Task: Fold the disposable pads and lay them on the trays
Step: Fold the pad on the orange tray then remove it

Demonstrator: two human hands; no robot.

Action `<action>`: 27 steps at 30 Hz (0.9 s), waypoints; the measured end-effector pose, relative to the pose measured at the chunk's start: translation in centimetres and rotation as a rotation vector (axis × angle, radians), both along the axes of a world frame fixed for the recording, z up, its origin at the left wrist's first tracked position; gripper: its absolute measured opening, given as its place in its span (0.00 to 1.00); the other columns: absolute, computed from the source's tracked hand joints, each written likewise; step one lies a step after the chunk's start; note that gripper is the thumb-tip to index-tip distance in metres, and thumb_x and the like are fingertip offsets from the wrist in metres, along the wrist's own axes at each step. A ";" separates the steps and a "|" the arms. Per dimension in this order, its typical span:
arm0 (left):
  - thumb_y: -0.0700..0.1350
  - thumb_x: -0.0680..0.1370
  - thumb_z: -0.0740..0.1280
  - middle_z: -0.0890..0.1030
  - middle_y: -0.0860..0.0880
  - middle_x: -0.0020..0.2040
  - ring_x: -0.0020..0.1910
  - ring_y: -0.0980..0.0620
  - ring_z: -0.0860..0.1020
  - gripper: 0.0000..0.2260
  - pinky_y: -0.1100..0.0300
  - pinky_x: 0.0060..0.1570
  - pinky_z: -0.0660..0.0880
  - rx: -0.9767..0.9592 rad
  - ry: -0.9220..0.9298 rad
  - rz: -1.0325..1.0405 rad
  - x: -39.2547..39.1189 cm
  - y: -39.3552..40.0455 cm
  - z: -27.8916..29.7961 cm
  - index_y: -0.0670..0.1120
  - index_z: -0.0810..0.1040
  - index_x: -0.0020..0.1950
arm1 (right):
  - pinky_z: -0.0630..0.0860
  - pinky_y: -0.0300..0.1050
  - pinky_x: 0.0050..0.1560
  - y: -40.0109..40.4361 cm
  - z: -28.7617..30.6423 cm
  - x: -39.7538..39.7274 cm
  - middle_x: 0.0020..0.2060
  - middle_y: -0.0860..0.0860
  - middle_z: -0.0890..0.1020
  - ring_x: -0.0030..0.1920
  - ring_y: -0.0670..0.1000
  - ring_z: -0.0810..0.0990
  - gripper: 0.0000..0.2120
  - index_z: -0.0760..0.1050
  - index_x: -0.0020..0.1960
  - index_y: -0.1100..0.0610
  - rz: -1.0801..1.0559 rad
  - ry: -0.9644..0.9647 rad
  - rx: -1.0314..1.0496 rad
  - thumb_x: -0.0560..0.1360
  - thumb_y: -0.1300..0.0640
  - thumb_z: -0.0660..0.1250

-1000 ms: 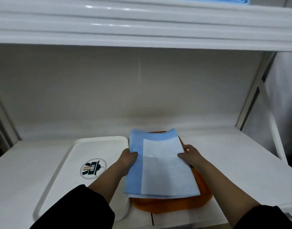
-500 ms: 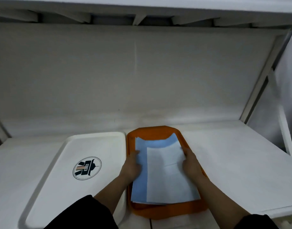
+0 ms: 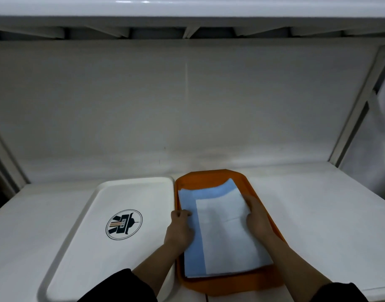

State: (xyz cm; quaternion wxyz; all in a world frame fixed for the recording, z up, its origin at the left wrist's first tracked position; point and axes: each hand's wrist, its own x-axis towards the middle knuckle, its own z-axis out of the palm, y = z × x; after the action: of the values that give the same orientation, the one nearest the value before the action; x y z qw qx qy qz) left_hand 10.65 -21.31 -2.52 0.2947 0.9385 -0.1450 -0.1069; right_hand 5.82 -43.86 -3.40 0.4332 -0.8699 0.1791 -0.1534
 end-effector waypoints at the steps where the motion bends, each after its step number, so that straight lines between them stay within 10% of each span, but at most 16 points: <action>1: 0.38 0.77 0.61 0.60 0.44 0.70 0.58 0.43 0.76 0.21 0.57 0.54 0.74 0.009 -0.011 -0.017 0.0 0.1 0.0 0.46 0.64 0.70 | 0.62 0.48 0.70 0.1 -0.1 0.0 0.69 0.55 0.69 0.70 0.55 0.66 0.28 0.65 0.72 0.56 -0.001 -0.005 -0.012 0.74 0.73 0.53; 10: 0.42 0.78 0.60 0.55 0.44 0.75 0.72 0.44 0.60 0.23 0.49 0.68 0.63 0.280 -0.174 -0.057 -0.7 -0.2 -0.9 0.48 0.60 0.73 | 0.64 0.47 0.71 0.6 -1.2 -1.5 0.74 0.55 0.60 0.72 0.54 0.63 0.25 0.56 0.75 0.56 0.050 0.231 -0.416 0.80 0.56 0.54; 15: 0.56 0.81 0.51 0.42 0.47 0.79 0.77 0.47 0.40 0.28 0.48 0.75 0.41 0.408 -0.243 -0.271 -0.7 -1.6 -2.0 0.49 0.47 0.79 | 0.43 0.52 0.75 2.1 -2.4 -0.4 0.78 0.49 0.47 0.77 0.50 0.42 0.55 0.47 0.78 0.50 0.278 0.348 -0.643 0.58 0.25 0.20; 27: 0.67 0.78 0.44 0.39 0.48 0.78 0.77 0.50 0.37 0.35 0.47 0.74 0.35 0.602 -0.134 -0.354 -1.3 -1.8 -3.7 0.49 0.38 0.78 | 0.35 0.55 0.73 1.8 -3.9 -1.1 0.76 0.49 0.37 0.75 0.50 0.34 0.61 0.36 0.77 0.48 0.299 0.483 -0.639 0.49 0.21 0.20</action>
State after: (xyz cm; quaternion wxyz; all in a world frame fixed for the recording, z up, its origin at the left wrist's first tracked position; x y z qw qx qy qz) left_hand 9.39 -23.12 -6.19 -0.0283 0.9485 -0.2865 -0.1324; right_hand 4.72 -42.08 -7.35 0.1050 -0.9877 0.0907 0.0718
